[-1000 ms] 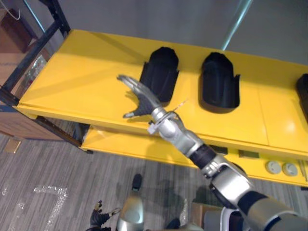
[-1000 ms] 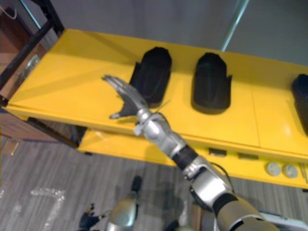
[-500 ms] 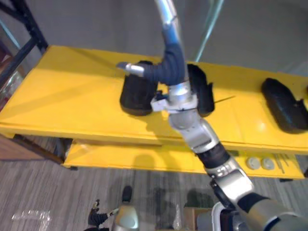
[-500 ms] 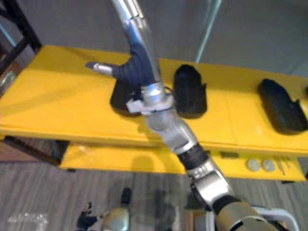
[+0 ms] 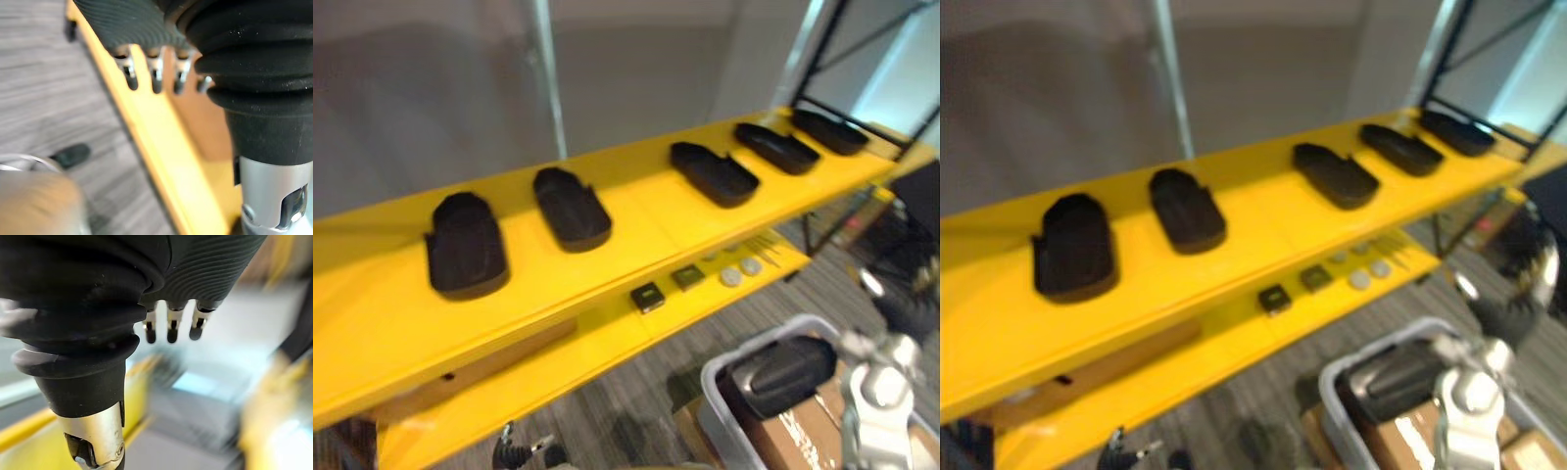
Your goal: Walk over and take plastic housings, then place them on the shelf
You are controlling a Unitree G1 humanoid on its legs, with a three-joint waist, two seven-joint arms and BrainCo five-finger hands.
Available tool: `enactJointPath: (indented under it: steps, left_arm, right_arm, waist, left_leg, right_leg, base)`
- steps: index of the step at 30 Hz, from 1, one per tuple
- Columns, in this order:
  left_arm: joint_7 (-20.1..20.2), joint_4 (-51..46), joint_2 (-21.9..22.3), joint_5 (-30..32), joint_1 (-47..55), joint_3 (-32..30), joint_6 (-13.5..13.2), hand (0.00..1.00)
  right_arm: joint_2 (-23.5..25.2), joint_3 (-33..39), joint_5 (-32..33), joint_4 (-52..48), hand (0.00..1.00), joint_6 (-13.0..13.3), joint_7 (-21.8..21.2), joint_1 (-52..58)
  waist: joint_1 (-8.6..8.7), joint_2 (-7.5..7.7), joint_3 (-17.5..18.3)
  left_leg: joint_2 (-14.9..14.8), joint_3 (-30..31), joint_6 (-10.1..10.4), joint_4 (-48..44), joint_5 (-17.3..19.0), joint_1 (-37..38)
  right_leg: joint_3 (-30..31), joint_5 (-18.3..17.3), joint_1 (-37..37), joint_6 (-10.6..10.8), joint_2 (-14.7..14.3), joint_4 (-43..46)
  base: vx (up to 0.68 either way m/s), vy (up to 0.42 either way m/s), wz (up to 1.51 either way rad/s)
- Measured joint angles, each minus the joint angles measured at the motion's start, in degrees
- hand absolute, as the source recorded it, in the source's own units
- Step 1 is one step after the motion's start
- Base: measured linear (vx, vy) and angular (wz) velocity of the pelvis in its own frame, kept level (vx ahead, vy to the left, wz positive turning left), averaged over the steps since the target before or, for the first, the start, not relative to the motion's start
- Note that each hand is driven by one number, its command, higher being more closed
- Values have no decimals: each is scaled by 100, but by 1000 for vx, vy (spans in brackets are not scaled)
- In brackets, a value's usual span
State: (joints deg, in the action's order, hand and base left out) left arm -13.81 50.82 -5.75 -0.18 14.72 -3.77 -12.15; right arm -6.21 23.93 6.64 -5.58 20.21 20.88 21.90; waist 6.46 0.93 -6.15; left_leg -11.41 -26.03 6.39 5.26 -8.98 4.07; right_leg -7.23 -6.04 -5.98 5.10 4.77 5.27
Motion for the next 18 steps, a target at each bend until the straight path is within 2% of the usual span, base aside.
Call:
enactJointPath:
  steps: [2, 4, 6, 9, 11, 12, 14, 16, 18]
  left_arm:
    - [22, -12, 51, 13, 1, 10, -11, 0]
    - [43, -18, 44, 32, -13, 12, -12, 0]
    - [60, -19, 10, 100, -31, 51, 5, 0]
    - [161, -2, -129, 130, -124, 233, 169, 0]
    - [394, 10, -234, 131, -185, 371, 432, 0]
    - [438, 31, -282, 136, -200, 465, 481, 0]
    - [639, 148, -359, 281, -230, 681, 608, 0]
    - [896, 256, -480, 298, -287, 1000, 810, 0]
    - [1036, 280, -515, 297, -350, 1188, 864, 0]
  right_arm:
    - [359, -82, 224, 30, 0, 288, -164, 329]
    - [462, -237, 239, 53, 0, 500, -229, 362]
    - [457, -426, 235, 250, 0, 602, -192, 270]
    - [461, -712, 234, 754, 0, 594, 13, 17]
    - [461, -764, 220, 873, 0, 566, 165, -49]
    - [455, -761, 219, 883, 0, 558, 184, -52]
    - [441, -758, 224, 885, 0, 448, 193, -58]
    - [397, -758, 377, 905, 0, 372, 122, -6]
    - [391, -704, 455, 904, 0, 362, 21, 121]
  waist:
    - [80, -29, 19]
    - [75, -6, 26]
    - [71, 40, 46]
    - [75, 61, 43]
    - [86, 77, 23]
    - [101, 77, 13]
    - [234, 72, 17]
    - [362, 28, 53]
    - [418, 20, 89]
  left_leg:
    - [1, -182, -35, 0, 43, 35]
    - [5, -382, -57, -1, 63, 89]
    - [22, -608, -86, -1, 92, 95]
    - [29, -1055, -95, -1, 159, 110]
    - [38, -1417, -71, -2, 239, 187]
    - [36, -1511, -62, -3, 257, 235]
    - [27, -1742, 10, -5, 330, 390]
    - [4, -2034, 115, -27, 428, 597]
    - [17, -2015, 225, -75, 548, 681]
  right_leg:
    - [146, 23, 41, 39, 7, 1]
    - [313, 35, 136, 56, 6, -9]
    - [501, 62, 258, 88, 13, -38]
    - [816, 98, 472, 39, 22, -151]
    - [1020, 184, 602, -91, 38, -240]
    - [1073, 187, 607, -95, 35, -260]
    - [1163, 254, 606, -189, 35, -297]
    - [1238, 341, 622, -165, 29, -292]
    - [1290, 559, 651, -66, 27, -282]
  base:
    - [-34, 19, -39]
    - [3, 31, -48]
    - [16, 41, -57]
    - [23, 53, -72]
    - [31, 51, -78]
    - [53, 46, -78]
    - [58, 30, -66]
    - [106, 17, -69]
    - [109, -14, -57]
